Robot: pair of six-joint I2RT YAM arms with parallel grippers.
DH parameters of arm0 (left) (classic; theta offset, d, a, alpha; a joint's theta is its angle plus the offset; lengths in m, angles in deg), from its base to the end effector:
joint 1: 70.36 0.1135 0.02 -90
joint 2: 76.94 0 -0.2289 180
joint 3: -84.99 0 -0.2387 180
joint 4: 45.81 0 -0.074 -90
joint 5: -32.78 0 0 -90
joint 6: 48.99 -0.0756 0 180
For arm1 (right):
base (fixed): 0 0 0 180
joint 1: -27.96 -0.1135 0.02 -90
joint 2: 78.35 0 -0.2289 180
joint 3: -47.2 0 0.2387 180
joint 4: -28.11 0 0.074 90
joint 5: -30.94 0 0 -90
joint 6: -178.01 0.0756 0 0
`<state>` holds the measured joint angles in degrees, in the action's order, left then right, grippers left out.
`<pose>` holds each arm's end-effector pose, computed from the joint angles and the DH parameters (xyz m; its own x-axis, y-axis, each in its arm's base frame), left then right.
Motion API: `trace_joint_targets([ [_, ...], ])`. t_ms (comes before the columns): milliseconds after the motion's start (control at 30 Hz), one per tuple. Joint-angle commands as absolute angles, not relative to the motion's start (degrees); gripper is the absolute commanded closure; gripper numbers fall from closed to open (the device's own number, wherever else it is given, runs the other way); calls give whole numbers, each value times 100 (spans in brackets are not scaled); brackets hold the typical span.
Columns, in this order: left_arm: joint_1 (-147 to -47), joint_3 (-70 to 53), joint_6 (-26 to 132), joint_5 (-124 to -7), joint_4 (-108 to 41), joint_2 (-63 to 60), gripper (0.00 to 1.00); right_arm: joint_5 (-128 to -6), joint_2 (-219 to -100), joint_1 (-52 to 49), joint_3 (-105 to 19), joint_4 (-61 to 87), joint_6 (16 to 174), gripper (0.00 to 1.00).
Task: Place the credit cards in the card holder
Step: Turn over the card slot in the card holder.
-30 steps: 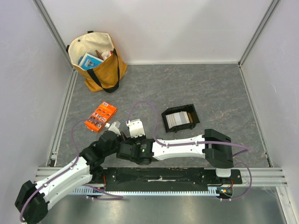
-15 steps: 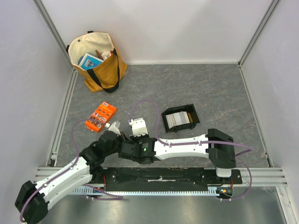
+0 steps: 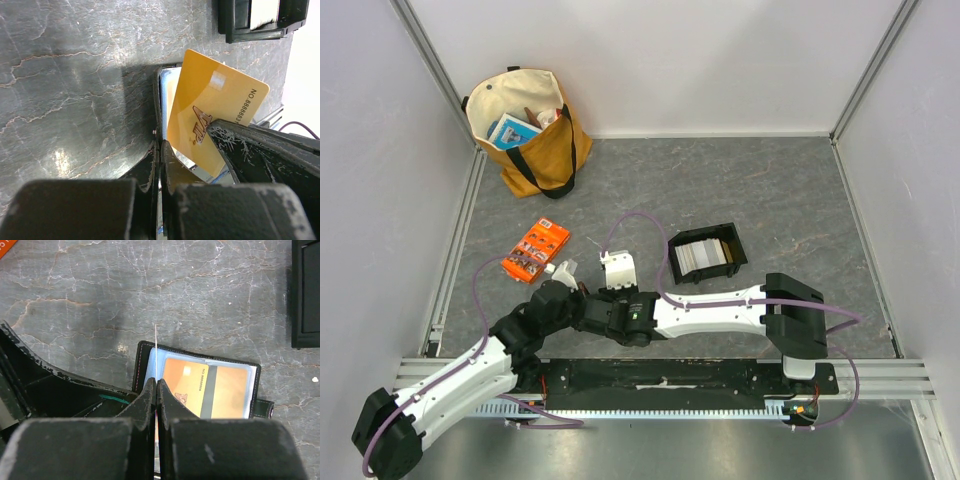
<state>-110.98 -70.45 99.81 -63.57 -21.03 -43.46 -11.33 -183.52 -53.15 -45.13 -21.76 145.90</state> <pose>0.1380 -0.1294 0.1200 -0.8314 -0.4069 -0.3785 0.0111 0.6687 -0.7434 0.1124 0.3568 0.1704 -0.5915 -0.0947 -0.8007 -0.2090 0.9771 0.0388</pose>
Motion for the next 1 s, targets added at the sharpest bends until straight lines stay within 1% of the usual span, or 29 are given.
trace_joint_targets([
  [0, -11114, -6911, 10095, -6399, -2290, -4380, 98, -1133, -18312, -5308, -4435, -1941, 14689, 100],
  [167, -11114, -6928, 10095, -6408, -2308, -4372, 98, -1159, -18365, -5308, -4426, -1949, 14655, 100],
  [367, -11114, -6920, 10112, -6426, -2325, -4363, 98, -940, -18532, -5405, -4839, -2328, 14654, 100],
  [633, -11114, -6929, 10121, -6426, -2334, -4372, 98, -992, -18602, -5431, -4857, -2389, 14795, 100],
  [867, -11114, -6920, 10121, -6408, -2325, -4345, 98, -712, -18479, -5501, -4988, -2538, 14883, 100],
  [967, -11114, -6929, 10130, -6399, -2334, -4354, 98, -772, -18593, -5484, -4989, -2539, 14901, 100],
])
